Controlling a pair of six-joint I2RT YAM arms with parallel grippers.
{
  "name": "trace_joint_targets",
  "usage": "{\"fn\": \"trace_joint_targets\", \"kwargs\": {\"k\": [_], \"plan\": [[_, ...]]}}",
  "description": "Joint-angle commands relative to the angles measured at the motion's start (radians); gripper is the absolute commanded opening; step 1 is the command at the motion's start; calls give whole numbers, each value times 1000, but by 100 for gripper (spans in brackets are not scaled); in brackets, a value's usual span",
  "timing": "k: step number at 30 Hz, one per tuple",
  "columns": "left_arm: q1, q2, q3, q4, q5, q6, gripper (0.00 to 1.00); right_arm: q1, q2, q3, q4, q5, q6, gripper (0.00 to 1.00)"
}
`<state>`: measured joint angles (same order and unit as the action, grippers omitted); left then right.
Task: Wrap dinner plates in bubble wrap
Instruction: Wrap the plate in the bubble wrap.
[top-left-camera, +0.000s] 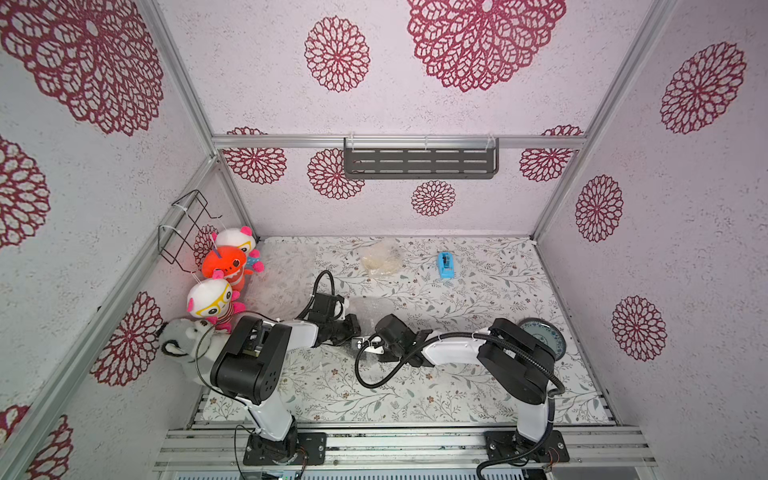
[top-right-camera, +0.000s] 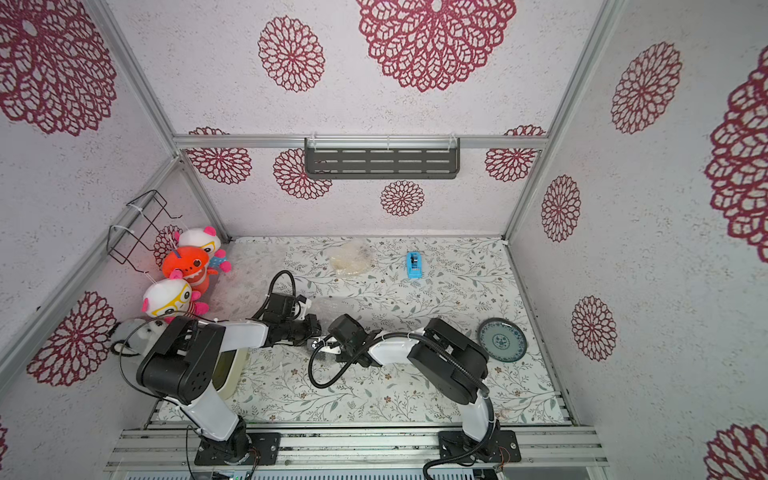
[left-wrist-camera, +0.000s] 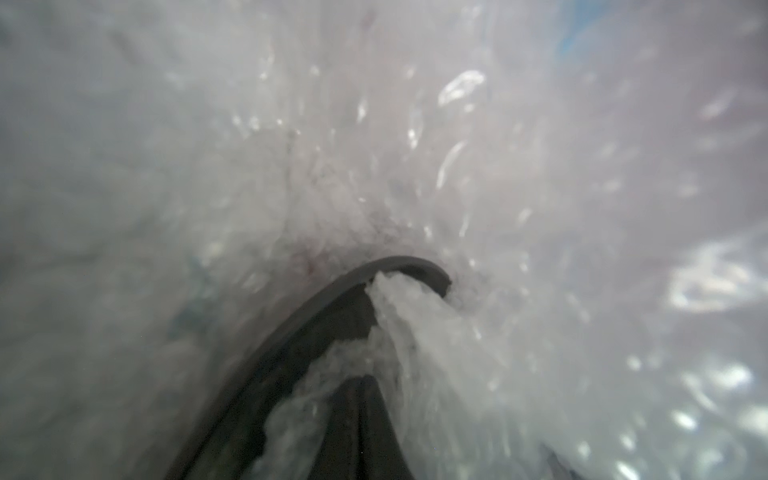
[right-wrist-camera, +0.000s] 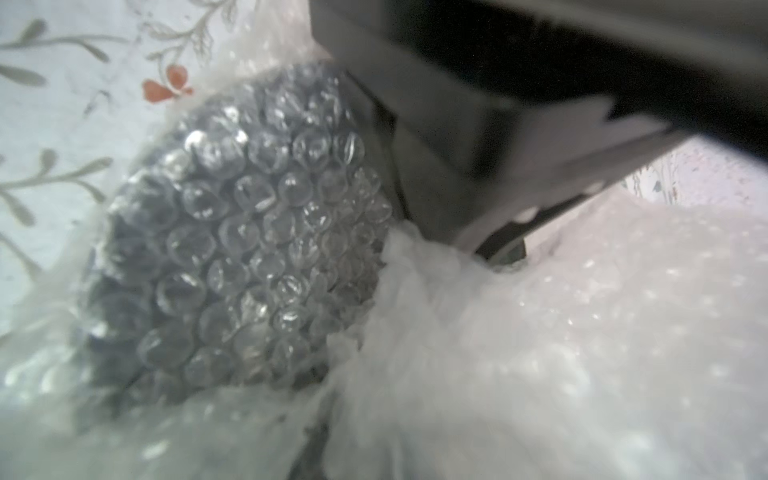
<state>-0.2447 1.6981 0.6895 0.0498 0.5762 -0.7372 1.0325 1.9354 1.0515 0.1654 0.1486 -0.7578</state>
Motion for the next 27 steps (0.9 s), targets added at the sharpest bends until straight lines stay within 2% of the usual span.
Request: {"fn": "trace_joint_targets", "kwargs": {"k": [1, 7, 10, 11, 12, 15, 17, 21, 23, 27], "plan": [[51, -90, 24, -109, 19, 23, 25, 15, 66, -83, -173, 8, -64, 0], [111, -266, 95, -245, -31, 20, 41, 18, 71, -47, -183, 91, -63, 0], [88, -366, 120, -306, -84, 11, 52, 27, 71, -28, -187, 108, -72, 0], [66, -389, 131, -337, -121, 13, 87, 30, 69, -28, -178, 113, -78, 0], [47, -399, 143, -360, -153, 11, 98, 33, 68, -28, -171, 121, -81, 0], [-12, -369, 200, -429, -244, -7, 98, 39, 71, -18, -165, 132, -90, 0], [-63, -307, 286, -505, -298, -12, 98, 41, 73, -12, -165, 138, -96, 0], [-205, -144, 506, -731, -523, -22, 98, 47, 82, -4, -172, 160, -101, 0], [-241, -55, 569, -807, -555, -26, 98, 49, 81, -5, -167, 170, -103, 0], [-289, 28, 577, -839, -551, -6, 100, 49, 76, -5, -165, 175, -101, 0]]}}
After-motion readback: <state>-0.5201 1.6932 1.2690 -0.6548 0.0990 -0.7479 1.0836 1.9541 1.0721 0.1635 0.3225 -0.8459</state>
